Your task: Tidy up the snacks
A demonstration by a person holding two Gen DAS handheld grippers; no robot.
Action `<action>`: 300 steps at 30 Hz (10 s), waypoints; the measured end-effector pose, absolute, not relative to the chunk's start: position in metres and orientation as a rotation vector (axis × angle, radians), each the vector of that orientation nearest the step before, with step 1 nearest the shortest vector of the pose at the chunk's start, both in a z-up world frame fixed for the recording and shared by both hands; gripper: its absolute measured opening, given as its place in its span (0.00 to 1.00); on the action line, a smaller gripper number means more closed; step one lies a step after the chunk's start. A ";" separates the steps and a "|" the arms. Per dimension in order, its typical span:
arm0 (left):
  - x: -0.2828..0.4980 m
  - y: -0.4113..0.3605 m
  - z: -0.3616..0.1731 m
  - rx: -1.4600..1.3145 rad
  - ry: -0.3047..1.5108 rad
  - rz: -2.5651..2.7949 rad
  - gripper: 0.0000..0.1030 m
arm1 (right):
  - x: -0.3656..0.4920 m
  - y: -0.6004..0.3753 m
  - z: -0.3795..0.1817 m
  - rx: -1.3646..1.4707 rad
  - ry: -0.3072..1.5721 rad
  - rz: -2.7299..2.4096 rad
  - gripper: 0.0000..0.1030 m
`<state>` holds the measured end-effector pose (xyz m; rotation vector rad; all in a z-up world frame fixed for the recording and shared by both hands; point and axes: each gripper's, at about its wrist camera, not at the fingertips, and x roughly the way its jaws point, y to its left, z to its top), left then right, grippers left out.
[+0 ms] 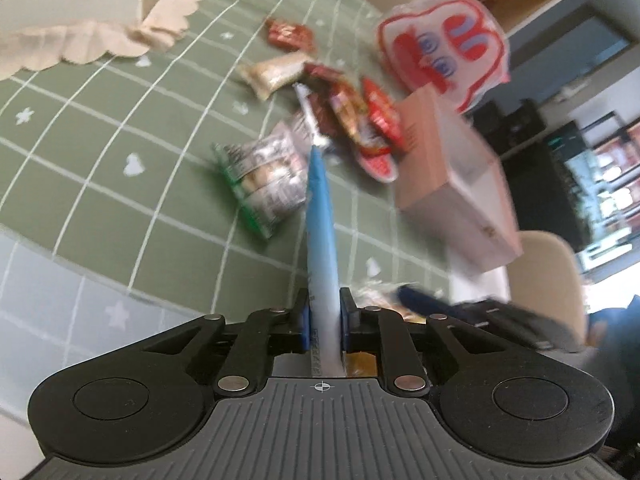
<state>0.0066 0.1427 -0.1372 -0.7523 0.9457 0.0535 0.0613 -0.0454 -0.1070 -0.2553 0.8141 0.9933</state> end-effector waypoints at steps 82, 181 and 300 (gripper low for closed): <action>0.205 0.118 -0.078 -0.624 0.764 -0.105 0.21 | 0.261 -0.147 -0.051 -0.132 0.856 0.353 0.49; 0.076 0.098 -0.122 -0.019 1.002 -0.036 0.33 | 0.083 -0.088 -0.141 -0.246 0.985 0.483 0.83; 0.060 0.039 0.008 -0.283 0.752 -0.233 0.32 | 0.090 -0.190 0.017 -0.222 0.672 0.512 0.57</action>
